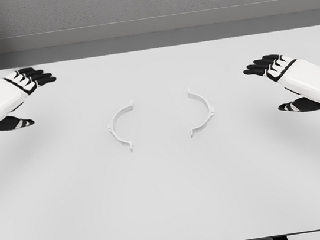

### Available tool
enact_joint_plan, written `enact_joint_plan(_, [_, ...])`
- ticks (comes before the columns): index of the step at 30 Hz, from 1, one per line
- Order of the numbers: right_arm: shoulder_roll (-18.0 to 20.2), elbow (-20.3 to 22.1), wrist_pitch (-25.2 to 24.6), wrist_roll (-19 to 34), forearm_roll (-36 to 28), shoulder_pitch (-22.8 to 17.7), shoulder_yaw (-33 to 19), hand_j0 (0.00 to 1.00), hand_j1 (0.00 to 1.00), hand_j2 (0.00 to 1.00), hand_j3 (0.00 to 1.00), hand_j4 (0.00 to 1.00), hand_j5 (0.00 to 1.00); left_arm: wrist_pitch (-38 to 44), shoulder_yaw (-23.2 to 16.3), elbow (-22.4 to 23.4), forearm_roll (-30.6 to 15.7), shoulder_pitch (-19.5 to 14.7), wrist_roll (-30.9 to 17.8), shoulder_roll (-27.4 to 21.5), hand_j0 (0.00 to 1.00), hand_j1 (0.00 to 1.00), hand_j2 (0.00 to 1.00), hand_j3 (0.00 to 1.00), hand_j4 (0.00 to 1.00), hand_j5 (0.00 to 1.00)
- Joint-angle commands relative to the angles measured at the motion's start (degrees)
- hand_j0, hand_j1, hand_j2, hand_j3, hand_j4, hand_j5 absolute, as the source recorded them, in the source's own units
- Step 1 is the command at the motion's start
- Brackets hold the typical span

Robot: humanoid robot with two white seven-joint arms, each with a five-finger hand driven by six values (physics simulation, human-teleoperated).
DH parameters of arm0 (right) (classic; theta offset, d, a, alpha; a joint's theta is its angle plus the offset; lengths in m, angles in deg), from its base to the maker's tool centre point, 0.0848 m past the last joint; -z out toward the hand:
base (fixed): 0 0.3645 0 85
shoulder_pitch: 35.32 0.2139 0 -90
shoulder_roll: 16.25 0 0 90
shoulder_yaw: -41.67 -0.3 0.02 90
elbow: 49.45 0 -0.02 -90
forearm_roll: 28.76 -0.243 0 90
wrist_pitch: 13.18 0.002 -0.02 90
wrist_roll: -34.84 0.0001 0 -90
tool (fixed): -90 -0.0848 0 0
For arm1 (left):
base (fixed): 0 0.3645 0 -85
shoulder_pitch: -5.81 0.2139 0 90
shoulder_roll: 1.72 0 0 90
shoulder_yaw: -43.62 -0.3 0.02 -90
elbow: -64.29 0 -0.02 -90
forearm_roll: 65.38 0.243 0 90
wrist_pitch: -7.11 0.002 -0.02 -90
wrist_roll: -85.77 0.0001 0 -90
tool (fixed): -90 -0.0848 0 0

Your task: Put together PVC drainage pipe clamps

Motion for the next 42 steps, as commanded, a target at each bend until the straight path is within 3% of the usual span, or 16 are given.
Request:
enact_joint_plan(1, [0.1, -0.7, -0.1, -0.1, -0.4, 0.0, 0.0, 1.0, 1.0, 1.0, 1.0, 1.0, 1.0, 0.0, -0.3, 0.2, -0.4, -0.1, 0.0, 1.3, 1.0, 1.0, 1.0, 1.0, 1.0, 1.0])
enact_joint_plan(6, [-0.9, -0.6, -0.1, 0.2, -0.4, 0.3, 0.3, 1.0, 1.0, 1.0, 1.0, 1.0, 1.0, 0.0, -0.9, 0.2, -0.2, -0.1, 0.0, 2.9, 1.0, 1.0, 1.0, 1.0, 1.0, 1.0])
enact_joint_plan(8, [-4.0, -1.6, -0.1, 0.3, 0.5, 4.2, 1.7, 1.0, 1.0, 1.0, 1.0, 1.0, 1.0, 0.0, -1.4, 0.3, -0.2, -0.1, 0.0, 5.0, 1.0, 1.0, 1.0, 1.0, 1.0, 1.0])
enact_joint_plan(11, [-7.4, -8.7, -0.1, 0.2, 1.5, 13.1, 8.6, 1.0, 1.0, 1.0, 1.0, 1.0, 1.0, 0.0, -1.8, 0.6, -0.1, -0.1, 0.0, 7.4, 1.0, 1.0, 1.0, 1.0, 1.0, 1.0])
enact_joint_plan(14, [-8.6, -11.6, -0.1, 0.2, 4.6, 15.8, 11.0, 1.0, 1.0, 1.0, 1.0, 1.0, 1.0, 0.0, -3.3, 1.0, -0.2, -0.1, 0.0, 10.0, 1.0, 1.0, 1.0, 1.0, 1.0, 1.0])
enact_joint_plan(17, [-13.7, -19.2, -0.1, 0.1, 9.6, 20.5, 12.7, 1.0, 1.0, 1.0, 1.0, 1.0, 1.0, 0.0, -3.8, 3.1, -0.2, -0.5, 0.0, 12.1, 1.0, 1.0, 1.0, 1.0, 1.0, 1.0])
enact_joint_plan(20, [-16.0, -21.3, -0.1, 0.1, 9.8, 20.6, 13.1, 1.0, 1.0, 1.0, 1.0, 1.0, 1.0, 0.0, -3.9, 3.6, -0.1, -0.7, 0.0, 13.1, 1.0, 1.0, 1.0, 1.0, 1.0, 1.0])
enact_joint_plan(28, [-16.2, -23.3, -0.1, -0.2, 9.9, 20.2, 14.8, 1.0, 1.0, 1.0, 1.0, 1.0, 1.0, 0.0, -6.1, 9.4, 0.7, -4.3, 0.0, 18.9, 1.0, 1.0, 1.0, 1.0, 1.0, 1.0])
enact_joint_plan(33, [-16.2, -24.0, -0.1, -0.1, 9.9, 20.1, 16.3, 1.0, 1.0, 1.0, 1.0, 1.0, 1.0, 0.0, -6.8, 11.7, 0.7, -4.7, 0.0, 22.0, 1.0, 1.0, 1.0, 1.0, 1.0, 1.0])
enact_joint_plan(42, [-17.3, -25.7, -0.1, -0.1, 9.8, 20.2, 18.1, 1.0, 1.0, 1.0, 1.0, 1.0, 1.0, 0.0, -6.4, 13.7, 0.7, -5.7, 0.0, 22.9, 1.0, 1.0, 1.0, 1.0, 1.0, 1.0])
